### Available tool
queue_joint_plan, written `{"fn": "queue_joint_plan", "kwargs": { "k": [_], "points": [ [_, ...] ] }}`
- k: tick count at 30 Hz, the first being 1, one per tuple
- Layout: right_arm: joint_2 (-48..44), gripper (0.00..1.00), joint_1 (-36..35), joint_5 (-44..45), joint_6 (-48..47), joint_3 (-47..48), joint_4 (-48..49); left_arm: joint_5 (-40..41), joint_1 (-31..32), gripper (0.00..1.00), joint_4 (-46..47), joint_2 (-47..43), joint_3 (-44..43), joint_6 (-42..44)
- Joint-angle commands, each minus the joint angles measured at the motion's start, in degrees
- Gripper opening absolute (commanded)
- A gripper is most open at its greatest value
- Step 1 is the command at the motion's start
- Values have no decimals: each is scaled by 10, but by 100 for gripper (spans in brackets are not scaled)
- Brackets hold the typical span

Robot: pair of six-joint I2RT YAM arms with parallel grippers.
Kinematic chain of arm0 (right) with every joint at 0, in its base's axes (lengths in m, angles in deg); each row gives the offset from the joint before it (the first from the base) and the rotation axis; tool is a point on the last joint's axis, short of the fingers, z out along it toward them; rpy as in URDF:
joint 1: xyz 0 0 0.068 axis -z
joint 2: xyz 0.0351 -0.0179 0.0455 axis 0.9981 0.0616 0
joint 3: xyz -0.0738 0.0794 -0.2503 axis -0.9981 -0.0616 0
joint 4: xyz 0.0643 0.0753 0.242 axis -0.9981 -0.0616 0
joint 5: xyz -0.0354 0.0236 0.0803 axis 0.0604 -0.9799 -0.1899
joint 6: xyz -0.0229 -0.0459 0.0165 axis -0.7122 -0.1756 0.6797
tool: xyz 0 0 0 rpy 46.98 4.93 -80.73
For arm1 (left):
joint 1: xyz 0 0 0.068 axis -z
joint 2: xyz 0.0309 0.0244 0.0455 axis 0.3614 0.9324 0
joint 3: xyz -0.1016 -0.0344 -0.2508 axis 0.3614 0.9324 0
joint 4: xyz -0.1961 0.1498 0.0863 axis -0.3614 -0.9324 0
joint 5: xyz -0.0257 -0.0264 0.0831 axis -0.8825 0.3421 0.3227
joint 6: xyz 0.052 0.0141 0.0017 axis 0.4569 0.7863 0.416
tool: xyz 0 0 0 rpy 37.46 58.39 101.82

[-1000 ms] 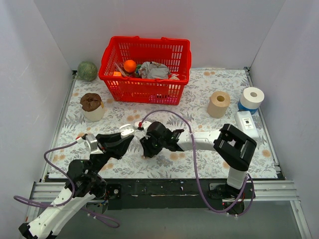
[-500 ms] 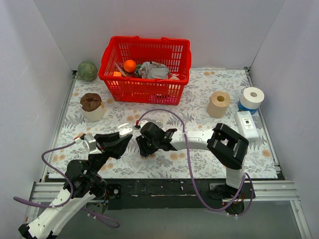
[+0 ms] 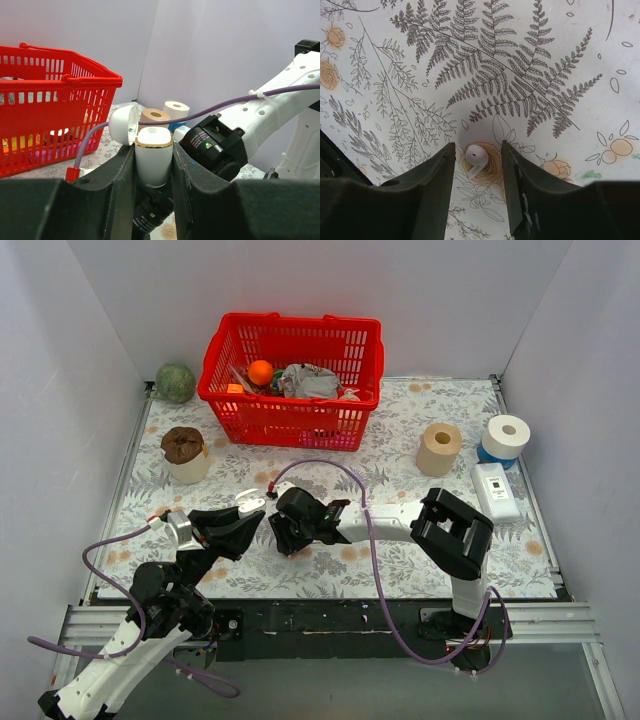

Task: Insert the wireless bluetooth earbuds into the charging case
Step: Pick up the earbud from the center of the board.

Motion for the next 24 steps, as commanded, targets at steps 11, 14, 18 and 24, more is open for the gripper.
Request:
{"fn": "queue_joint_plan", "kwargs": {
  "k": [11,14,18,24],
  "points": [
    [41,49,-20,45,24,-2,-68,9,-4,0,-6,-2,-16,1],
    [45,50,-24,54,47,-7,-80,10,-4,0,-6,1,-19,1],
    [50,50,-25,69,73,-9,-98,10,-4,0,-7,0,-21,-3],
    [41,52,-27,97,115,-19,-123,10,-4,0,-14,-3,-24,-7]
  ]
}}
